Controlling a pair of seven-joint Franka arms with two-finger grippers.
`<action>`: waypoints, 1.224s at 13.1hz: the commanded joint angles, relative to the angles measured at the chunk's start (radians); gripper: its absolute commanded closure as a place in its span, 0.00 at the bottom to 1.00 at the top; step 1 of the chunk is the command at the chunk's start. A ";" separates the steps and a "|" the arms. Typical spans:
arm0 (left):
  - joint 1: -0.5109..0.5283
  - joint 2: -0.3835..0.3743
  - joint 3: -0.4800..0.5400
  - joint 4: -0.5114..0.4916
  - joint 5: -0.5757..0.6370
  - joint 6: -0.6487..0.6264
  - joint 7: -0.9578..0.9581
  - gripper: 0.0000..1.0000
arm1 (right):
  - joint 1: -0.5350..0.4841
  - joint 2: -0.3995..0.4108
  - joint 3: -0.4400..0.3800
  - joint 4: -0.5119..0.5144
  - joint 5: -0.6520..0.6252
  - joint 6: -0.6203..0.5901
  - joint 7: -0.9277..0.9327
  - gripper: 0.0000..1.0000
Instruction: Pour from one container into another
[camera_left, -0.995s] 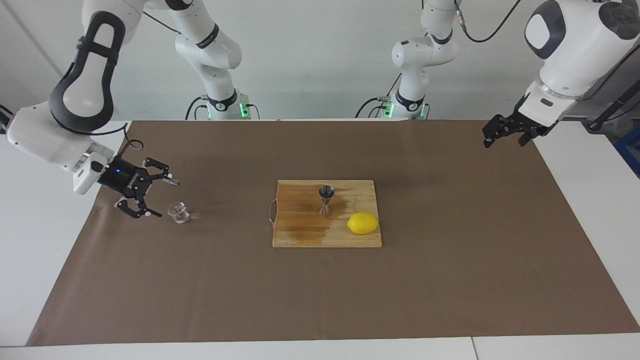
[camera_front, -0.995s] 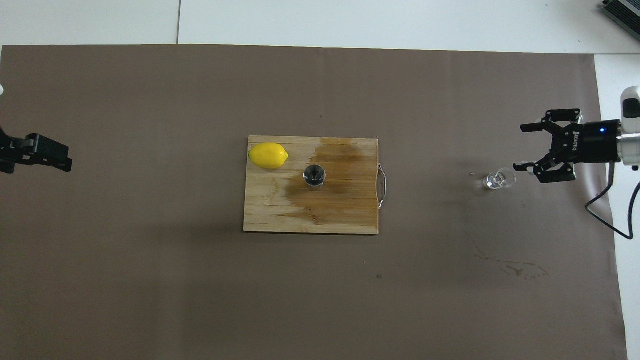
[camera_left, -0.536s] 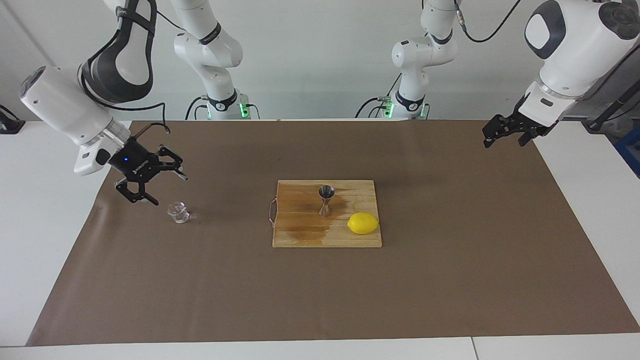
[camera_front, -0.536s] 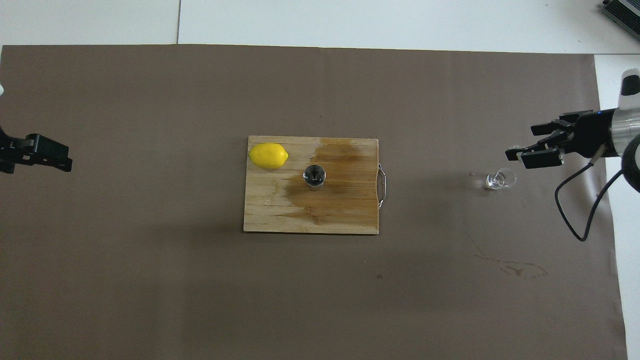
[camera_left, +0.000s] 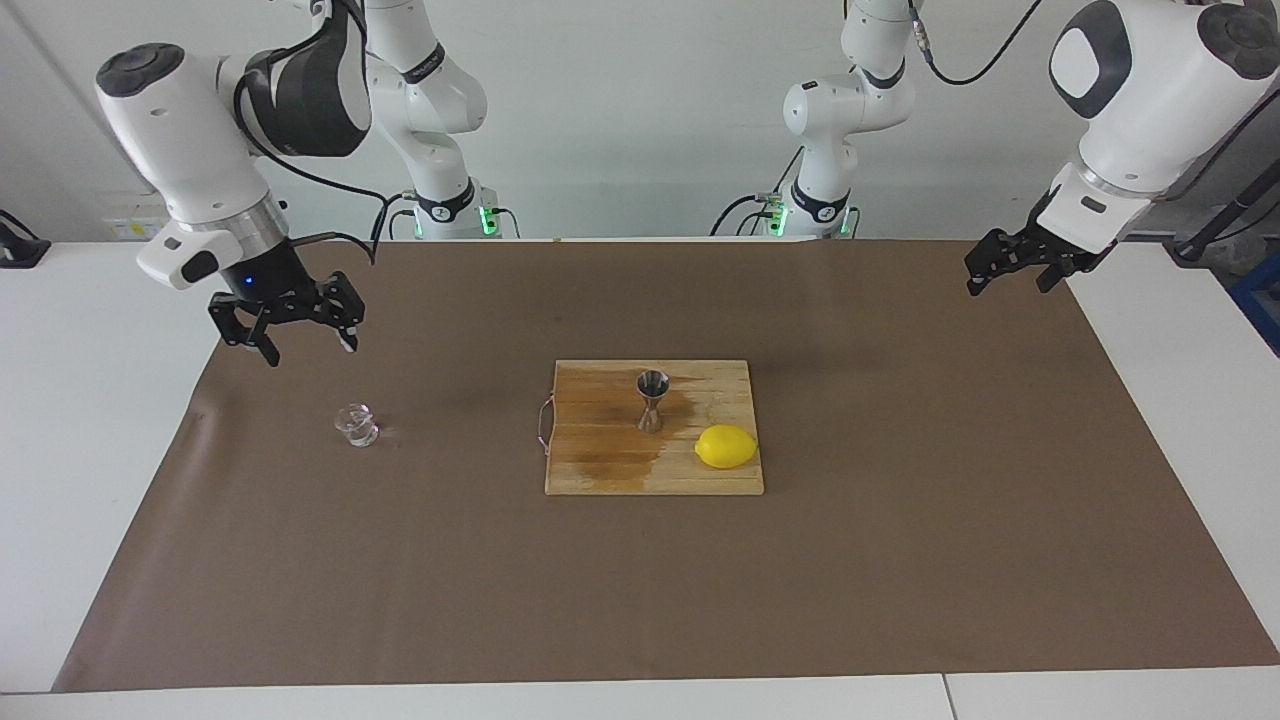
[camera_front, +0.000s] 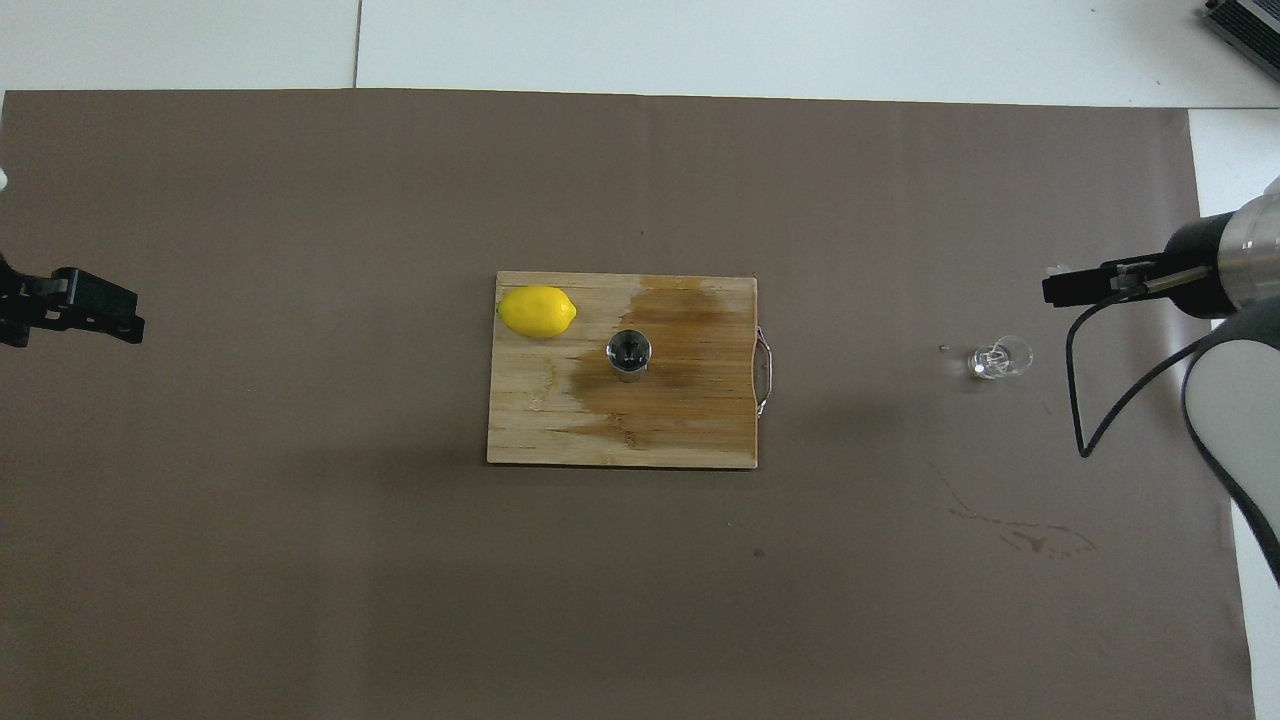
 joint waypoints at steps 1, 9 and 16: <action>0.003 -0.032 0.000 -0.037 0.016 0.015 -0.011 0.00 | 0.009 -0.009 0.005 0.090 -0.072 -0.102 0.167 0.00; -0.003 -0.032 -0.002 -0.037 0.016 0.015 -0.011 0.00 | 0.095 -0.082 -0.120 0.177 -0.076 -0.347 0.201 0.00; -0.009 -0.032 -0.002 -0.030 0.016 0.023 -0.015 0.00 | 0.197 -0.084 -0.248 0.148 -0.073 -0.383 0.198 0.00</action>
